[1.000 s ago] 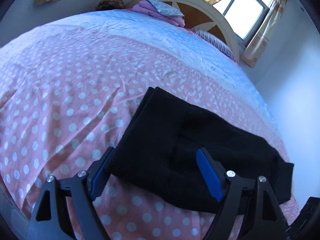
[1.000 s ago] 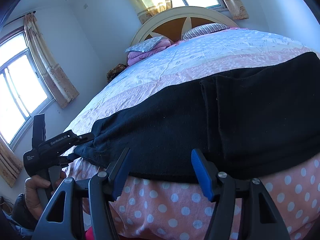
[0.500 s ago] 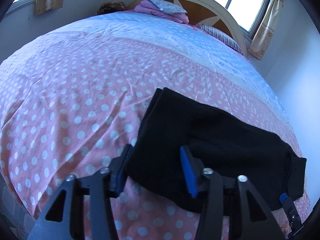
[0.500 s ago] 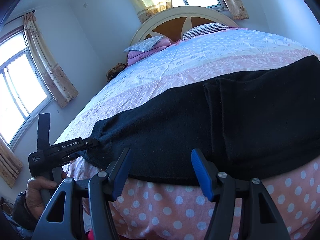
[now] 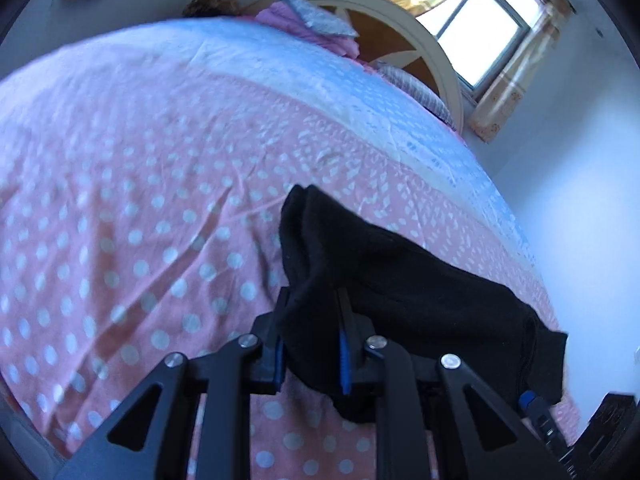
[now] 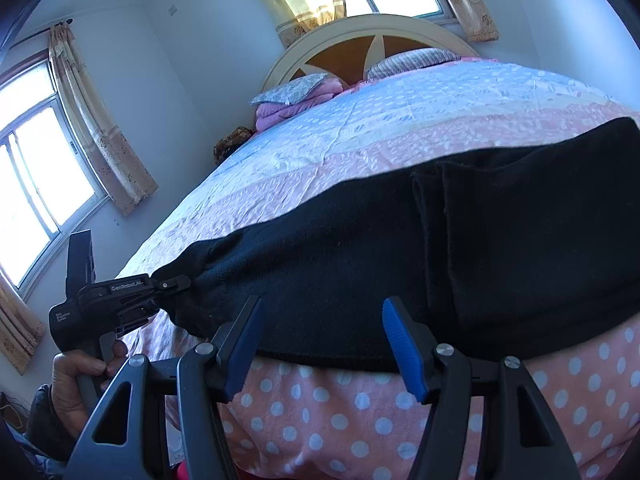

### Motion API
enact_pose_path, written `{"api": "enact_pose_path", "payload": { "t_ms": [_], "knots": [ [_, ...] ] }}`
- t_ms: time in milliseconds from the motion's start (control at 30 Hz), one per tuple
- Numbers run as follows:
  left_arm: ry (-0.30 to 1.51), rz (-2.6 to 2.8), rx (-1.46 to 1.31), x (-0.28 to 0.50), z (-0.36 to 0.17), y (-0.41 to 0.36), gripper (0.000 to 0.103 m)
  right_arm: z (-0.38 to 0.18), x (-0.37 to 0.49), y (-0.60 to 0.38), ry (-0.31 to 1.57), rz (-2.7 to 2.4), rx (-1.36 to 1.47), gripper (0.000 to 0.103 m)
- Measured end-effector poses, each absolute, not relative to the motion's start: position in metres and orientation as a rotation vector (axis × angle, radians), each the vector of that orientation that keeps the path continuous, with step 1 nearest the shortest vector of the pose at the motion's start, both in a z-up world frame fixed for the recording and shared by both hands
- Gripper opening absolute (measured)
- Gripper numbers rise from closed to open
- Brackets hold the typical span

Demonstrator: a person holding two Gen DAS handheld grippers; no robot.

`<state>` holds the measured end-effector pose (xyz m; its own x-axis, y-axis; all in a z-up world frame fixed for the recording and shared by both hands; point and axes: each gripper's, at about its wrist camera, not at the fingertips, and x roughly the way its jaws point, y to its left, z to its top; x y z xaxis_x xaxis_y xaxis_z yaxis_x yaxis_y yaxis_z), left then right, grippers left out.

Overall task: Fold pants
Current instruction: 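Grasp the black pants corner with the left gripper and lift it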

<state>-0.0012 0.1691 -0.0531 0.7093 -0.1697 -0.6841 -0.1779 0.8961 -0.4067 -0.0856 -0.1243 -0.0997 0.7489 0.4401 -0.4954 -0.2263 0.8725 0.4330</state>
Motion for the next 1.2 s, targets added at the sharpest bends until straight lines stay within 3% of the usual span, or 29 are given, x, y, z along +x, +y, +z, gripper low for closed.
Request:
{"api": "enact_pose_path", "payload": {
  "t_ms": [367, 733, 900, 1200],
  "knots": [
    [0.601, -0.313, -0.252, 0.006, 0.015, 0.072, 0.02, -0.09, -0.084, -0.174, 0.555, 0.276, 0.47, 0.063],
    [0.636, -0.447, -0.076, -0.008, -0.026, 0.001, 0.02, -0.097, -0.083, -0.209, 0.544, 0.488, 0.787, 0.063],
    [0.62, -0.435, -0.061, -0.013, -0.026, -0.003, 0.02, -0.093, -0.045, -0.191, 0.572, 0.663, 0.921, 0.077],
    [0.549, -0.461, 0.124, -0.039, -0.038, -0.016, 0.021, -0.103, 0.009, -0.103, 0.826, 0.768, 0.682, 0.077]
  ]
}}
